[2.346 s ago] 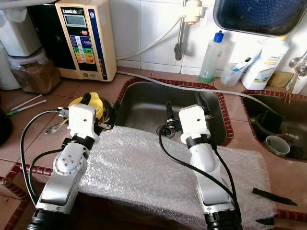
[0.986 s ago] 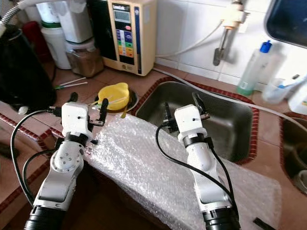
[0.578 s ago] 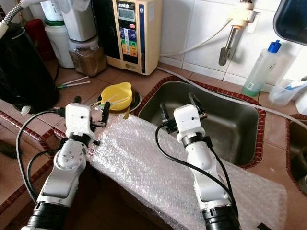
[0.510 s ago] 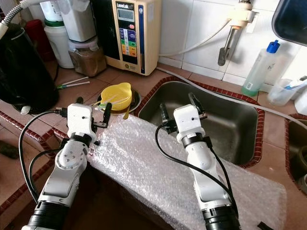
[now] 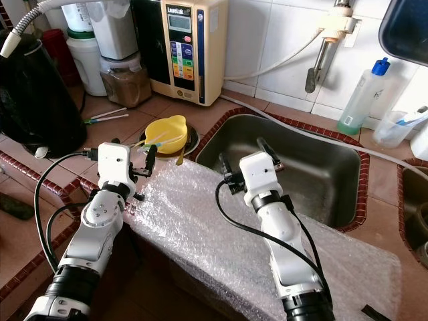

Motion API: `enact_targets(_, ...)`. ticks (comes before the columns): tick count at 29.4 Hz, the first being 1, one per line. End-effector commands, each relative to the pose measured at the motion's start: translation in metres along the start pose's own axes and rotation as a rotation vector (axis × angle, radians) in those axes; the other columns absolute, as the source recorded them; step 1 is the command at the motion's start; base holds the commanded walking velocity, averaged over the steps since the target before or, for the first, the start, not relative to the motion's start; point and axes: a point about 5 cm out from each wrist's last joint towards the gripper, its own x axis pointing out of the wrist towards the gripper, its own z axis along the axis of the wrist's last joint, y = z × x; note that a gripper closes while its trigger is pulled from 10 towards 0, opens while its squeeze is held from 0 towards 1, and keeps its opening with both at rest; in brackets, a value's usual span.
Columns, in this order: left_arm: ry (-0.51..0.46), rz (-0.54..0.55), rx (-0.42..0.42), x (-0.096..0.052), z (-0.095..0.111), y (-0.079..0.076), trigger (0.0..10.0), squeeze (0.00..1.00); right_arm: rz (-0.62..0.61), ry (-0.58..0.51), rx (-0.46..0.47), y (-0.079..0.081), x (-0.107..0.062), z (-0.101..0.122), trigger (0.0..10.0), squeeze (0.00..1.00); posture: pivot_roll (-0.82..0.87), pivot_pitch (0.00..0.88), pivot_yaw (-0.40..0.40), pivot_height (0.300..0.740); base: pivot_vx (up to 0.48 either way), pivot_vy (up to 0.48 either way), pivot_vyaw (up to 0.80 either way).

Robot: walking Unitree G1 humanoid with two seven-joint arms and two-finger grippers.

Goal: Kitchen organization

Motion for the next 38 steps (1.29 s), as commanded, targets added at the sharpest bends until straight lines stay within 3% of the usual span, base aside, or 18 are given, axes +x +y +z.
enact_targets(1,-0.01,-0.016,-0.006,0.005,0.002,-0.002,10.0,0.0,0.001,-0.014,0.001,-0.003,0.0,0.005,10.0,0.0,0.02,0.0,-0.011,0.74,0.0,0.0,0.0)
enact_targets(9,0.008,-0.063,-0.027,0.015,-0.002,-0.01,10.0,0.0,0.026,0.0,0.015,0.002,-0.003,0.005,10.0,0.0,0.0,0.0,-0.003,0.74,0.0,0.0,0.0)
enact_targets(10,0.014,-0.068,-0.031,0.016,-0.003,-0.011,7.2,0.0,0.029,0.002,0.014,0.002,-0.003,0.005,10.0,0.0,0.0,0.0,-0.003,0.74,0.0,0.0,0.0)
enact_targets(12,0.01,-0.077,-0.049,0.017,-0.005,-0.013,0.0,0.0,0.03,0.009,0.011,0.002,-0.004,0.004,10.0,0.0,0.0,0.0,-0.002,0.74,0.0,0.0,0.0)
enact_targets(21,-0.003,-0.085,-0.068,0.02,-0.003,-0.014,0.0,0.0,0.047,0.018,0.017,0.002,-0.006,0.004,10.0,0.0,-0.01,0.0,-0.005,0.74,0.0,0.0,0.0)
enact_targets(32,-0.012,-0.093,-0.074,0.018,-0.006,-0.015,0.0,0.0,0.182,0.02,0.074,0.019,-0.01,0.005,10.0,0.0,-0.01,0.0,-0.01,0.74,0.0,0.0,0.0)
enact_targets(36,-0.019,-0.096,-0.061,0.018,-0.006,-0.015,0.0,0.0,0.184,0.04,0.24,0.019,-0.006,0.01,10.0,0.0,-0.01,0.0,-0.011,0.74,0.0,0.0,0.0)
enact_targets(38,-0.021,-0.097,-0.056,0.018,-0.006,-0.015,0.0,0.0,0.196,0.032,0.228,0.019,-0.005,0.011,10.0,0.0,0.0,0.0,-0.011,0.74,0.0,0.0,0.0)
